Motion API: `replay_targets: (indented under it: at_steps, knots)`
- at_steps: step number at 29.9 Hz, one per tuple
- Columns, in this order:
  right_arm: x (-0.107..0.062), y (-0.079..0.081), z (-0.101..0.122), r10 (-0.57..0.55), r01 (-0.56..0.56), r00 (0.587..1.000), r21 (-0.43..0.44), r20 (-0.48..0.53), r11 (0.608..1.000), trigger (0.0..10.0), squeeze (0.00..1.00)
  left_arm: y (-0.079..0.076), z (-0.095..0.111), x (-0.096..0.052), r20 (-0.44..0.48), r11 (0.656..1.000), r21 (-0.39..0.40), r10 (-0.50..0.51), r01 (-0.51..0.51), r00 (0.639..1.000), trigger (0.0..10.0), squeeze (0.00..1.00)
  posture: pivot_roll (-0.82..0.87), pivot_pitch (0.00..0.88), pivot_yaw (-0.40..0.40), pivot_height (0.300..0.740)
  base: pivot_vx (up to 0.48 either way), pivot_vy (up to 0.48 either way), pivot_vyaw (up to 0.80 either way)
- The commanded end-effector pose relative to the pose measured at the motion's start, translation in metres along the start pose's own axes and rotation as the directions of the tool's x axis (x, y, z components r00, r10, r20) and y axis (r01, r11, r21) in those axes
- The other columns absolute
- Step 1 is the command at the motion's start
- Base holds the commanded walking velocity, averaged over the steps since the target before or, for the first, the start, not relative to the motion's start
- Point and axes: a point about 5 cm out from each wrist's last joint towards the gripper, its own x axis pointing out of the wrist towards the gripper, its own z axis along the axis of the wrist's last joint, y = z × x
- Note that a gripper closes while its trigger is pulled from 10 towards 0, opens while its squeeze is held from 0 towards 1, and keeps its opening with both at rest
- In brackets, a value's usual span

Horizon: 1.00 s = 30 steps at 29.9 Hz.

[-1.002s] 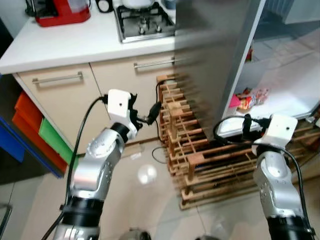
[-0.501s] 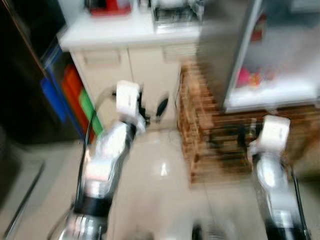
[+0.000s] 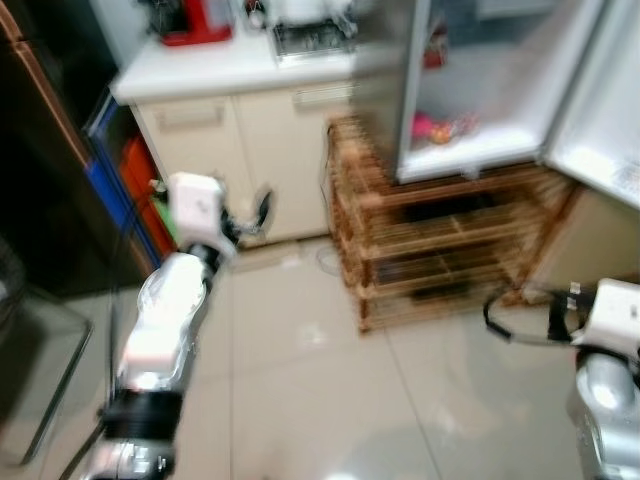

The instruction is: Restocking fridge

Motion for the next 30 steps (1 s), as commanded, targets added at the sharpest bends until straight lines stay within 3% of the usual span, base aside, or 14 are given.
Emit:
replay_targets:
  at_steps: [1,5,8,24,30]
  knots:
    - [0.007,-0.005,0.005,-0.025,0.025,1.0,-0.008,0.012,1.0,10.0,0.0,0.006,0.003,0.002,0.009,1.0,0.015,0.025,-0.026,1.0,10.0,0.0,-0.12,0.0,0.078,0.74,0.0,0.0,0.0]
    - [0.01,-0.01,0.005,-0.027,0.027,1.0,-0.011,0.008,1.0,10.0,0.0,0.005,0.001,0.0,0.004,1.0,0.013,0.016,-0.016,1.0,10.0,0.0,-0.11,0.0,0.061,0.74,0.0,0.0,0.0]
    - [0.013,-0.012,0.006,-0.032,0.032,0.999,-0.016,0.004,0.999,10.0,0.0,-0.001,0.001,-0.006,0.018,0.999,-0.033,-0.023,0.023,1.0,10.0,0.0,-0.1,0.0,0.047,0.74,0.0,0.0,0.0]
    - [0.012,-0.012,-0.011,-0.037,0.036,0.998,-0.013,-0.048,0.999,10.0,0.0,-0.016,-0.015,-0.008,-0.04,0.994,-0.074,-0.082,0.078,0.996,10.0,0.0,-0.12,0.0,0.063,0.74,0.354,-0.298,0.0]
    - [0.004,-0.018,-0.03,-0.043,0.039,0.992,-0.03,-0.119,0.999,10.0,0.0,-0.027,-0.016,-0.01,-0.033,0.986,-0.087,-0.147,0.144,0.989,10.0,0.0,-0.13,0.0,0.072,0.74,0.351,-0.323,0.0]
